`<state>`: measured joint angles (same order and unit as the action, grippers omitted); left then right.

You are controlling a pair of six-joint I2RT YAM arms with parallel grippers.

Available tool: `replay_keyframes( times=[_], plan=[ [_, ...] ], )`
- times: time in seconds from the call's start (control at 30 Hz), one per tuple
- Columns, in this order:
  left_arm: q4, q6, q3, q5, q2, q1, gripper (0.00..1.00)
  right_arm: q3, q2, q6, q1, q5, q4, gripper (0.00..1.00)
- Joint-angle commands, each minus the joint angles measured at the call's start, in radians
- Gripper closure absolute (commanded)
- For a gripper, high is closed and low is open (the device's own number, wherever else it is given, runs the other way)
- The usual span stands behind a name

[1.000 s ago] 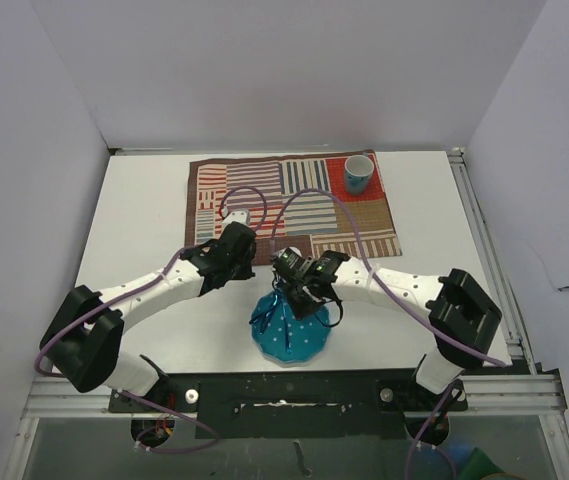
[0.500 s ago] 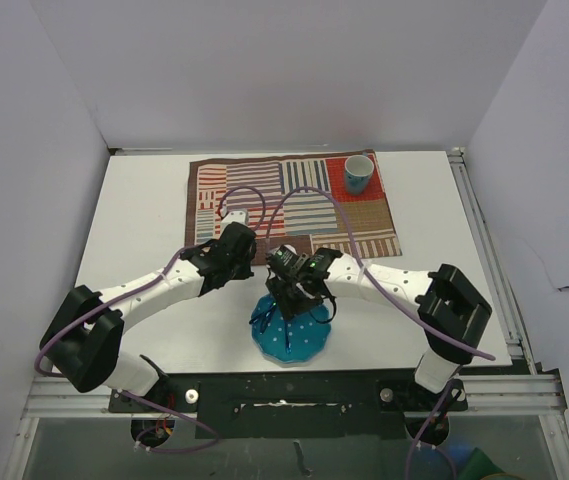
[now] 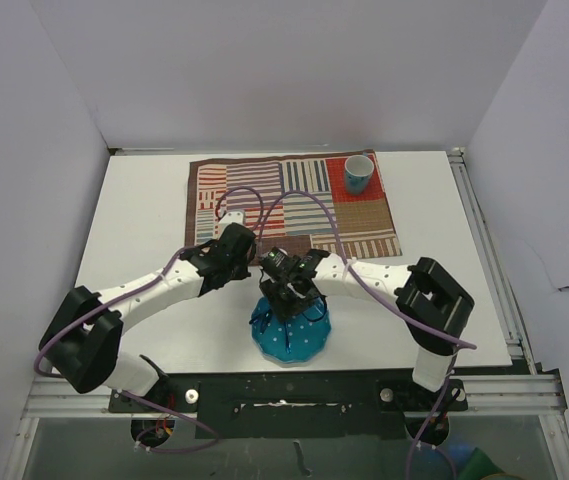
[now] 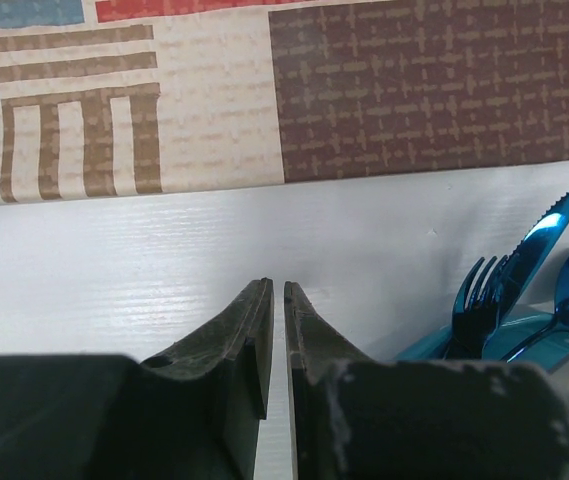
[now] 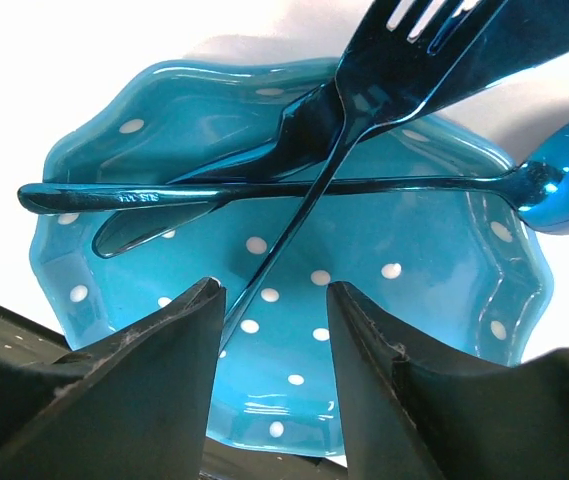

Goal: Set the dinner table for one person
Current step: Pick up the fork at the center of the board.

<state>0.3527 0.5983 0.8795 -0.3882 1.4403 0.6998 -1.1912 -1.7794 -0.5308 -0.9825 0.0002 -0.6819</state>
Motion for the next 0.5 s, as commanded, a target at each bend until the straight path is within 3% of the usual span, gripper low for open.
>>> replay_keyframes(
  times=[0.0,0.4,0.47],
  plan=[
    [0.020,-0.002,0.027,-0.060,-0.056,0.003,0.89,-0.041,-0.011,0.008,-0.002,-0.023,0.055,0.56],
    [0.072,-0.014,0.035,-0.142,-0.125,-0.011,0.87,-0.050,-0.036,0.009,-0.003,-0.040,0.054,0.97],
    [0.070,-0.015,0.035,-0.140,-0.123,-0.011,0.87,-0.047,-0.029,0.008,-0.003,-0.035,0.050,1.00]
  ],
)
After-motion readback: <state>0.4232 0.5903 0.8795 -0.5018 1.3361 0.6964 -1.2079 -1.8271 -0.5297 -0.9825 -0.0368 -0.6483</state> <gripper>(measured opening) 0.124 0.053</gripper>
